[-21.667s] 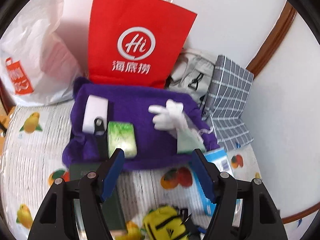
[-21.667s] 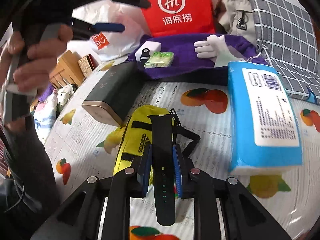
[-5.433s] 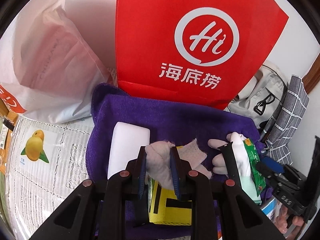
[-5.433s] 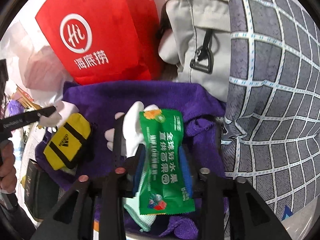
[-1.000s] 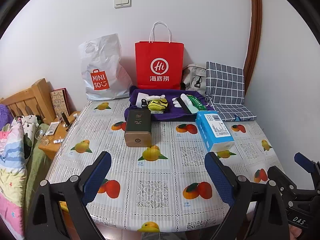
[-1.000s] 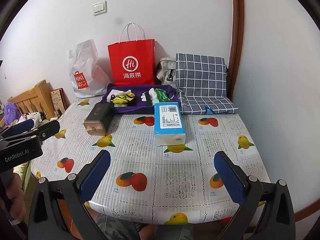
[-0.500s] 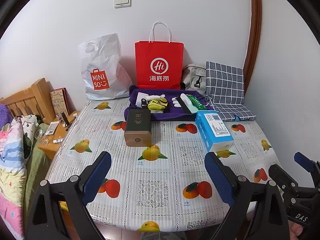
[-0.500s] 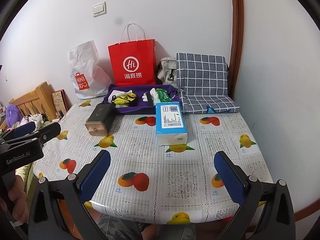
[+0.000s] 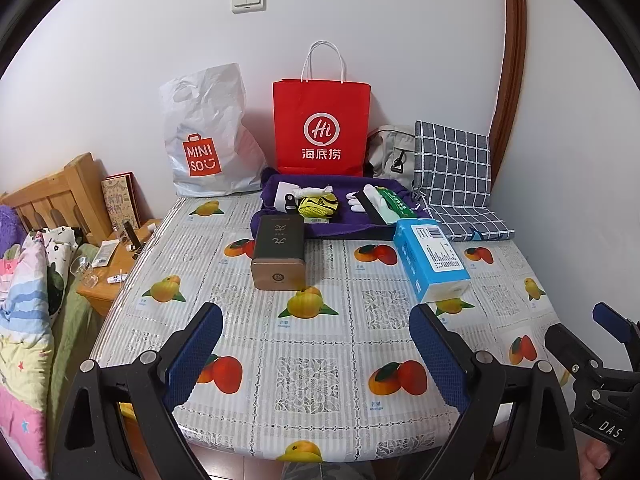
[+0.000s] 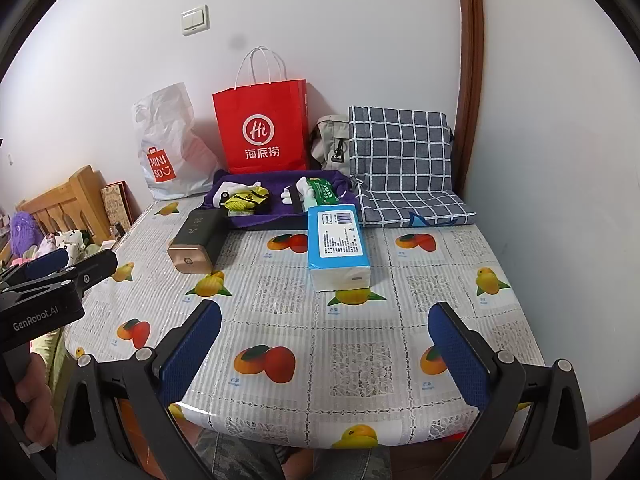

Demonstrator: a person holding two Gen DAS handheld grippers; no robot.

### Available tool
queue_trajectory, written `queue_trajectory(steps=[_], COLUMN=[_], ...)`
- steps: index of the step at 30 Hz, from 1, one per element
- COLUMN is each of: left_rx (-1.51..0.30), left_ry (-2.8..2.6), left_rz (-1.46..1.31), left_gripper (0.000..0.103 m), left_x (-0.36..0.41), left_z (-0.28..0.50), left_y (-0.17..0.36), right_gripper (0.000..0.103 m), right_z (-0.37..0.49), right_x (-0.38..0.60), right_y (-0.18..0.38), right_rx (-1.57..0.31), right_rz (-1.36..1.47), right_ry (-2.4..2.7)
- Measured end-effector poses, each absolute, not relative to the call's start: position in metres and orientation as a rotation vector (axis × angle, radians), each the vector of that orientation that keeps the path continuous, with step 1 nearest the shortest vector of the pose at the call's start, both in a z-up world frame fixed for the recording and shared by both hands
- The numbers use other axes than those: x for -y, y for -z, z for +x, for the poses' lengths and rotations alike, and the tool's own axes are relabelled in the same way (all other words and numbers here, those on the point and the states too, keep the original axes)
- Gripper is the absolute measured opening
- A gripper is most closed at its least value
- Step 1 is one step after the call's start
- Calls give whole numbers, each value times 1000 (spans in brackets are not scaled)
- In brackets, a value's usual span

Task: Organize soft objects

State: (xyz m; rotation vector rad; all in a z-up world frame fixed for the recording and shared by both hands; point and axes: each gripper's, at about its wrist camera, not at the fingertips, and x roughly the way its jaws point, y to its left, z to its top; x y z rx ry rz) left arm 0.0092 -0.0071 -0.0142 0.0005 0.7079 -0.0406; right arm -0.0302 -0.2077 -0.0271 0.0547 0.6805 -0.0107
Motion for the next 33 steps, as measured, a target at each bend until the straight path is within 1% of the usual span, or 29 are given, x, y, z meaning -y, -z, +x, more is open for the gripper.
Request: queue_trajectory(steps=[33], left_rx=[-716], left_ry=[34], left_rz=[1], left_gripper=[95], left_x=[0], left_z=[13], left_y=[15], right_gripper=[102], right_z=[-33], right_x=[206], right_y=[15], right_rx=[-656], right_rz=[54], right_ry=[13])
